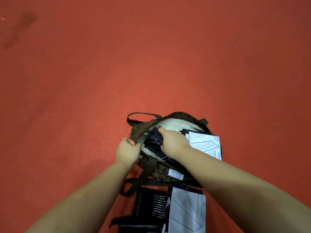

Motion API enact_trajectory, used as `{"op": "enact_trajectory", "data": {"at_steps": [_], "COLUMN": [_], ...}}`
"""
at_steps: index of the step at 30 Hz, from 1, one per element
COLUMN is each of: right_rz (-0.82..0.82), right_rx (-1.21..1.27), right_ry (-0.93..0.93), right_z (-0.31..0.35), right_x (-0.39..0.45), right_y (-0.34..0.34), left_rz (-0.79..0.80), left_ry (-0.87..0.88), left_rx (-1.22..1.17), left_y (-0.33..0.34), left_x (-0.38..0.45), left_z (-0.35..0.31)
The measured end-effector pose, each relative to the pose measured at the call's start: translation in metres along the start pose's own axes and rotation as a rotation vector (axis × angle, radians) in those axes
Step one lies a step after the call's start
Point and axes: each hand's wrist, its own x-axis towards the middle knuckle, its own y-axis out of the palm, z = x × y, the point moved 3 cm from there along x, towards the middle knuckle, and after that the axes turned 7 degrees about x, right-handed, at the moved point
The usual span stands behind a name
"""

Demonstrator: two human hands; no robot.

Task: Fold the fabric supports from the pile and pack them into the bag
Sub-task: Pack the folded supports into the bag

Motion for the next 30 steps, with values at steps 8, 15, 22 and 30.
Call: {"op": "enact_trajectory", "data": {"at_steps": [8, 15, 22, 30], "right_rz": [0.316, 0.681, 0.846, 0.96], "right_rx": [0.223, 0.54, 0.68, 0.671], "right_ry": [-0.029, 0.152, 0.371, 0.462], "right_z": [-0.005, -0.007, -0.01, -0.014], "right_x": [0.008, 0.019, 0.023, 0.035], "right_y": [0.008, 0.015, 0.034, 0.038], "left_rz": [-0.029, -0.027, 0.003, -0.01], "left_ry": [0.054, 0.078, 0.037, 0.024], "left_rx": [-0.132, -0.157, -0.169, -0.163], "left_y": [-0.002, -0.005, -0.007, -0.003], "left_x": [-0.018, -0.029, -0.022, -0.019], "left_z": [-0.006, -0.006, -0.005, -0.005]}}
